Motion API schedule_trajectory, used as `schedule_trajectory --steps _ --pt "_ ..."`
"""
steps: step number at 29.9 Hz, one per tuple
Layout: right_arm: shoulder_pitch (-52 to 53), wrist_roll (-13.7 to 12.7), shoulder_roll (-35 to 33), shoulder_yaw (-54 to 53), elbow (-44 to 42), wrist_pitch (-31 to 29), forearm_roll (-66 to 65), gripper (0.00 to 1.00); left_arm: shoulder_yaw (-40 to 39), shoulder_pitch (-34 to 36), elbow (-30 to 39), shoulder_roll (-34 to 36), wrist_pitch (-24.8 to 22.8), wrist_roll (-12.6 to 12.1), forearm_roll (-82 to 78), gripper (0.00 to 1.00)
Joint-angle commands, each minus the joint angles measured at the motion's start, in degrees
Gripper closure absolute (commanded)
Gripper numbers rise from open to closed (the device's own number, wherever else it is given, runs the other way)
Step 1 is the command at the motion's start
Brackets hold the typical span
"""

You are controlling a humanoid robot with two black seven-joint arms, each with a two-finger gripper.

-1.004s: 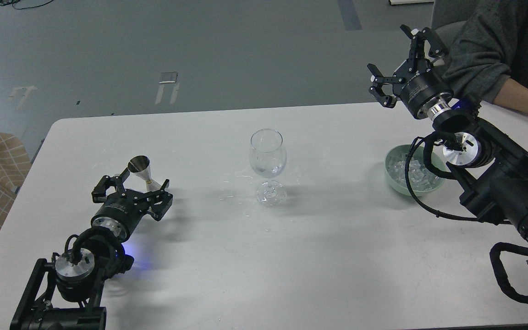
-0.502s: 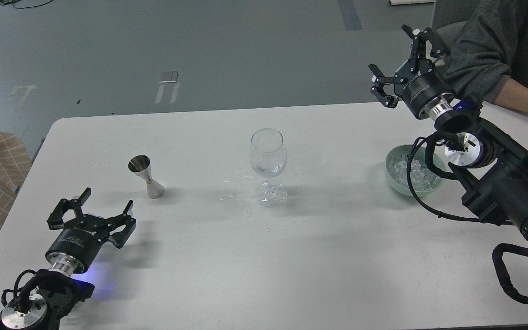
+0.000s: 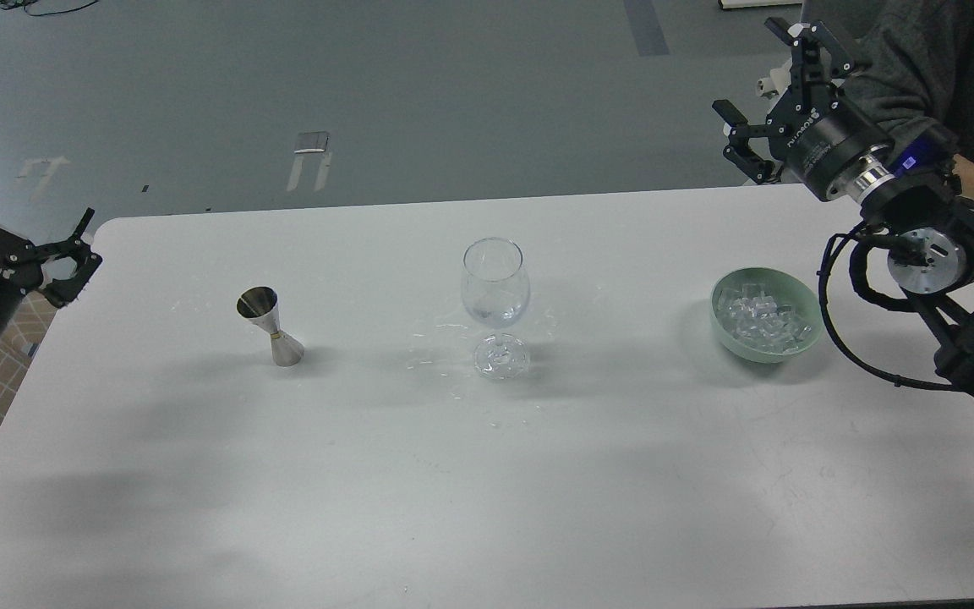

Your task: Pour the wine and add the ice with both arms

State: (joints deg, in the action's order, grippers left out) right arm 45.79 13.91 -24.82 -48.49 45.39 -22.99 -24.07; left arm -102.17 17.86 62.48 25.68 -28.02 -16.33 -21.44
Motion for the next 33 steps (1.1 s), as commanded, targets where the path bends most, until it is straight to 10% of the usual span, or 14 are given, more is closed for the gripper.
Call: schedule_trajectory --steps 1,13,33 --pt "-1.83 0.07 -7.15 0.85 7.58 3.73 -8.33 0.0 5.38 6.82 -0.69 0.07 0.02 2.52 -6.4 0.02" --pt "-17.82 0.68 -25.36 0.85 28.43 15.85 -49.79 0.0 12.52 10.88 0.01 -3.44 0.02 4.46 -8.17 0.02" --pt "-25.49 0.95 -11.13 1.55 16.75 25.98 -92.03 0.13 12.7 10.18 1.15 -4.15 0.02 4.46 -8.17 0.02"
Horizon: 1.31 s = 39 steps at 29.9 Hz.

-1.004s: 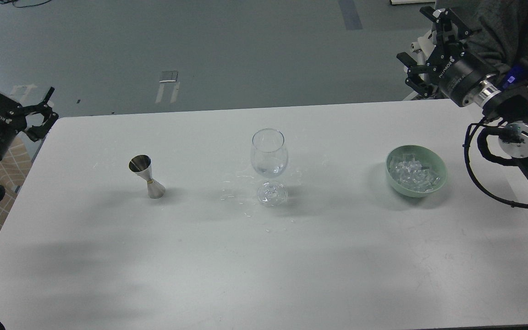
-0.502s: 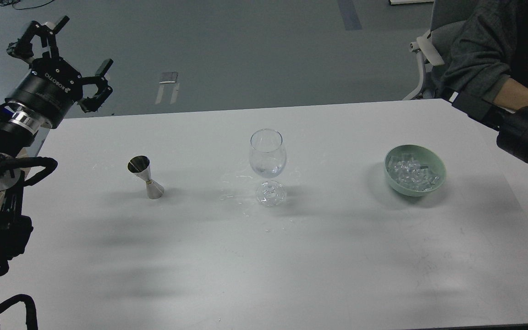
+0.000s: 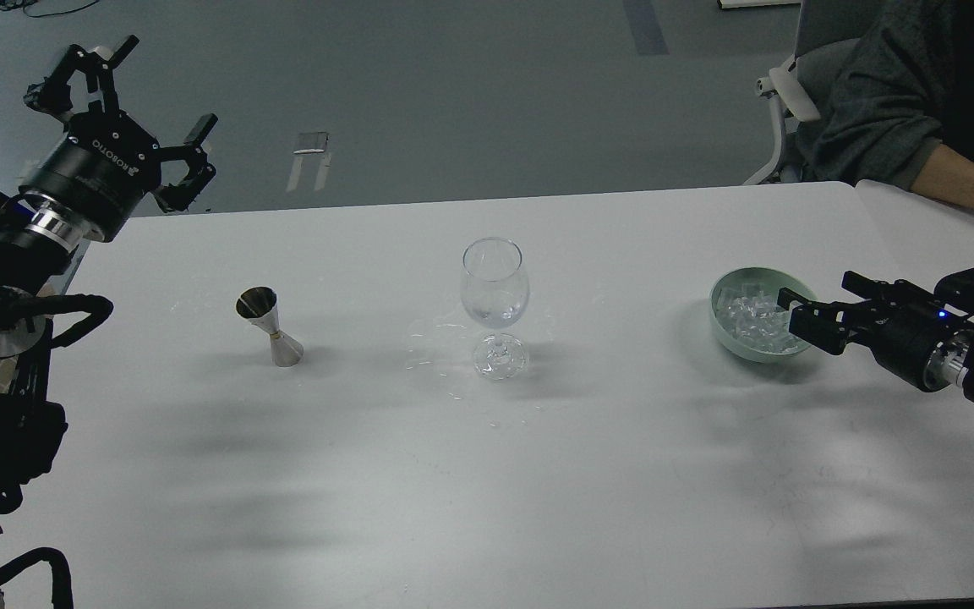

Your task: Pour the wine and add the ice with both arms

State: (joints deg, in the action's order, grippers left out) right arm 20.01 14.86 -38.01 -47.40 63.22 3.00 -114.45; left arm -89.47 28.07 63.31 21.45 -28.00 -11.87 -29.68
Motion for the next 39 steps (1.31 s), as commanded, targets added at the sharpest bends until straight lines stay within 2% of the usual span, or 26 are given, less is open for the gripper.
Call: schedule_trajectory --steps 1,2,3,5,22,24,26,29,31,36,39 --pt "0.56 0.0 2.41 0.56 -1.43 -0.01 -2.0 0.16 -0.01 -0.12 0.32 0.08 0.0 0.0 0.06 0.02" --pt "0.82 0.0 2.59 0.64 -1.78 0.07 -2.26 0.2 -0.01 -0.12 0.32 0.08 0.0 0.0 0.06 0.02" --pt "1.26 0.0 3.11 0.73 -2.22 0.07 -2.61 0.3 -0.01 -0.12 0.32 0.0 0.0 0.0 0.06 0.02" --pt "1.44 0.0 3.82 0.82 -2.49 0.07 -2.71 0.37 -0.01 -0.12 0.41 0.0 0.0 0.0 0.06 0.02" --pt "5.56 0.0 6.64 5.83 -7.15 -0.01 -2.71 0.37 -0.01 -0.3 1.56 -0.79 0.0 0.0 0.06 0.02" --pt "6.18 0.0 6.64 7.06 -7.32 -0.01 -2.71 0.43 -0.01 -0.3 1.82 -0.79 0.0 0.0 0.06 0.02" --pt "6.71 -0.09 6.55 7.94 -7.41 -0.01 -2.71 0.56 -0.01 -0.3 1.91 -0.79 0.0 0.0 0.06 0.02" --pt "6.62 -0.09 6.64 7.94 -7.5 -0.1 -2.71 0.59 -0.01 -0.3 1.91 -0.79 0.0 0.0 0.06 0.02" --pt "6.62 -0.09 6.64 8.03 -7.5 -0.19 -2.71 0.68 -0.01 -0.3 1.99 -0.79 0.0 0.0 0.06 0.02" --pt "6.62 -0.09 6.55 8.03 -7.33 -0.45 -2.62 0.77 -0.01 -0.3 1.99 -0.79 0.0 0.0 0.06 0.02" --pt "6.71 -0.09 6.11 8.03 -7.15 -0.54 -2.53 0.89 -0.01 -0.3 1.99 -0.71 0.0 0.0 0.06 0.02"
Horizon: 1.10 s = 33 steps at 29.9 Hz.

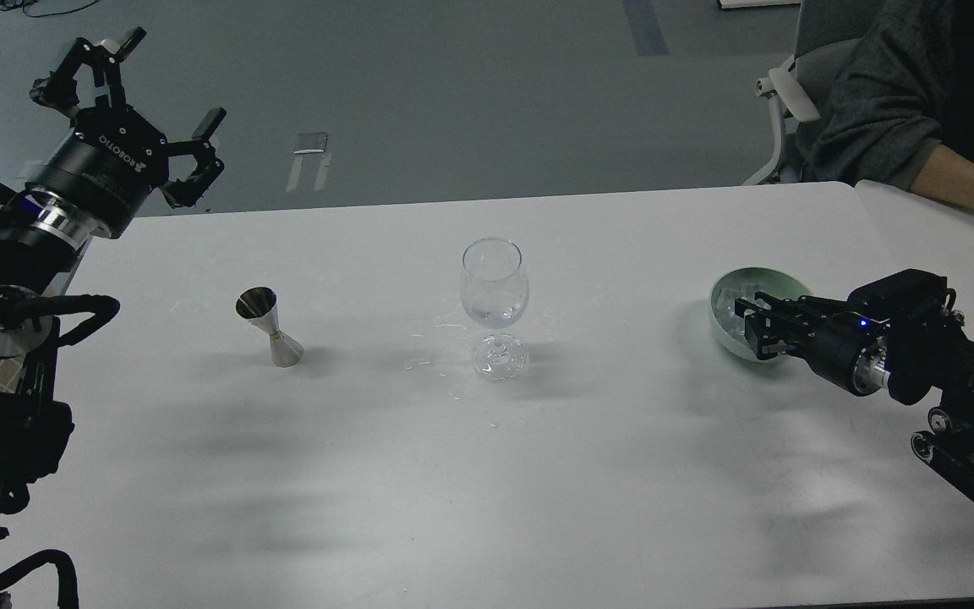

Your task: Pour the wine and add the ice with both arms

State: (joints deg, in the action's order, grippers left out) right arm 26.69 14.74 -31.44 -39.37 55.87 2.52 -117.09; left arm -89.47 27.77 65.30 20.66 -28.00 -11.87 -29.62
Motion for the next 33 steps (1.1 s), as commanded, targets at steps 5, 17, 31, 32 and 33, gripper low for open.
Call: schedule_trajectory --steps 5,17,31,32,33 --pt "0.64 -0.24 -3.79 -0.61 3.44 0.03 0.63 0.96 0.0 0.0 0.09 0.08 0.0 0.0 0.0 0.02" --pt "13.18 -0.33 -25.41 -5.8 24.71 -4.79 10.03 0.96 0.0 0.17 1.15 0.0 0.0 0.0 -0.09 0.02" --pt "49.22 -0.5 -14.29 13.59 26.84 -15.79 14.77 0.96 0.09 0.44 1.24 0.0 0.0 -0.09 -0.09 0.02" --pt "51.59 -0.59 -12.0 16.23 26.4 -16.31 15.39 0.96 0.18 0.44 1.24 0.0 0.0 -0.09 -0.09 0.02" --pt "52.4 -0.59 -11.02 17.13 26.05 -16.67 15.49 0.96 0.18 0.44 1.24 0.0 0.0 -0.09 -0.09 0.02"
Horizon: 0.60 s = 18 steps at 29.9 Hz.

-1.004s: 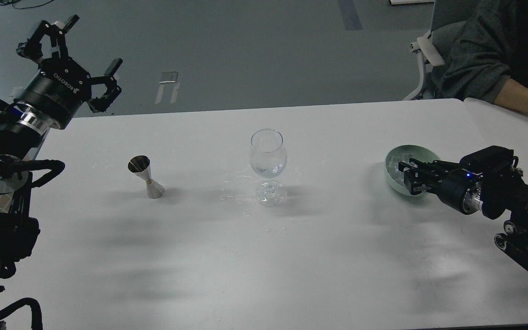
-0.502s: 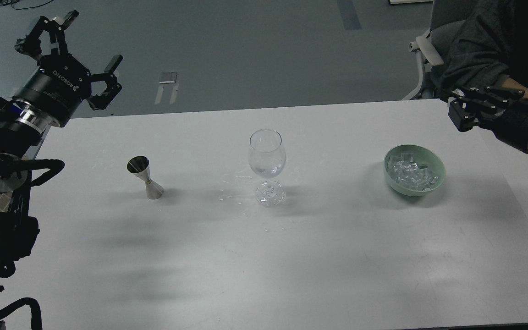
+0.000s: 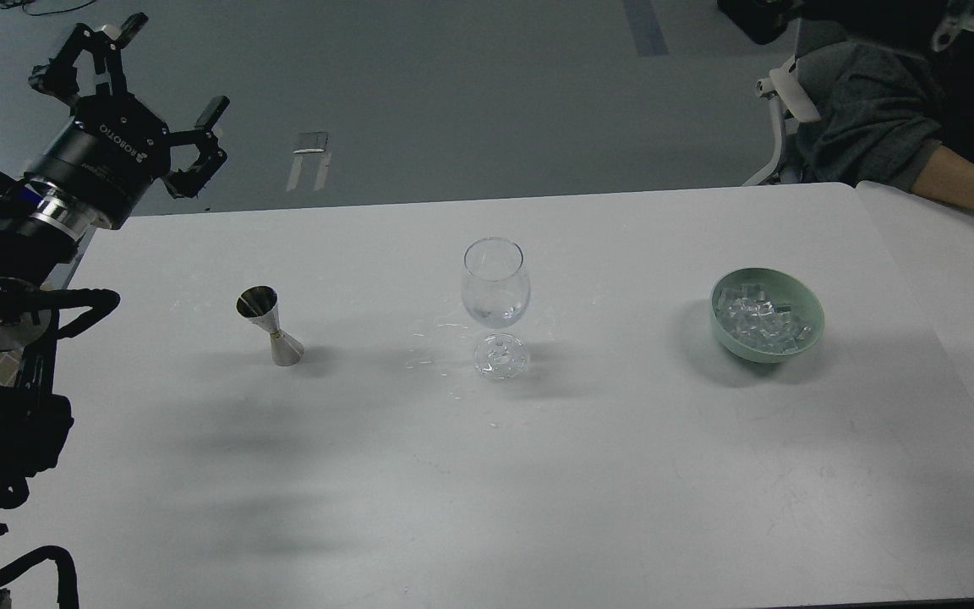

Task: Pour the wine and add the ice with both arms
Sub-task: 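Carry the right gripper over the wine glass and drop ice in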

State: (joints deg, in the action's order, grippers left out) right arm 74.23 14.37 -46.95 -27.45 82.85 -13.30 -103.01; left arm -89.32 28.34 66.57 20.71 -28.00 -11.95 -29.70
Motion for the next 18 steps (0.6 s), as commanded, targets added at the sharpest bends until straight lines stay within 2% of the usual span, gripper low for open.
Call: schedule_trajectory --steps 1,7,13,18 --pt "5.48 -0.22 5.63 6.0 -1.28 -1.2 1.41 0.96 0.02 -0.22 -0.04 -0.06 0.0 0.0 -0.01 0.02" --pt "6.45 -0.22 14.85 12.23 -3.57 -3.66 1.5 0.96 0.02 -0.3 -0.04 0.03 0.0 0.0 -0.01 0.02" --pt "6.45 -0.22 19.16 20.06 -4.18 -5.42 1.59 0.96 0.02 -0.39 -0.04 -0.06 0.0 0.0 -0.01 0.02" --pt "6.45 -0.14 22.85 21.83 -7.25 -7.61 2.37 0.96 -0.06 -0.48 -0.04 -0.24 0.0 0.0 -0.01 0.02"
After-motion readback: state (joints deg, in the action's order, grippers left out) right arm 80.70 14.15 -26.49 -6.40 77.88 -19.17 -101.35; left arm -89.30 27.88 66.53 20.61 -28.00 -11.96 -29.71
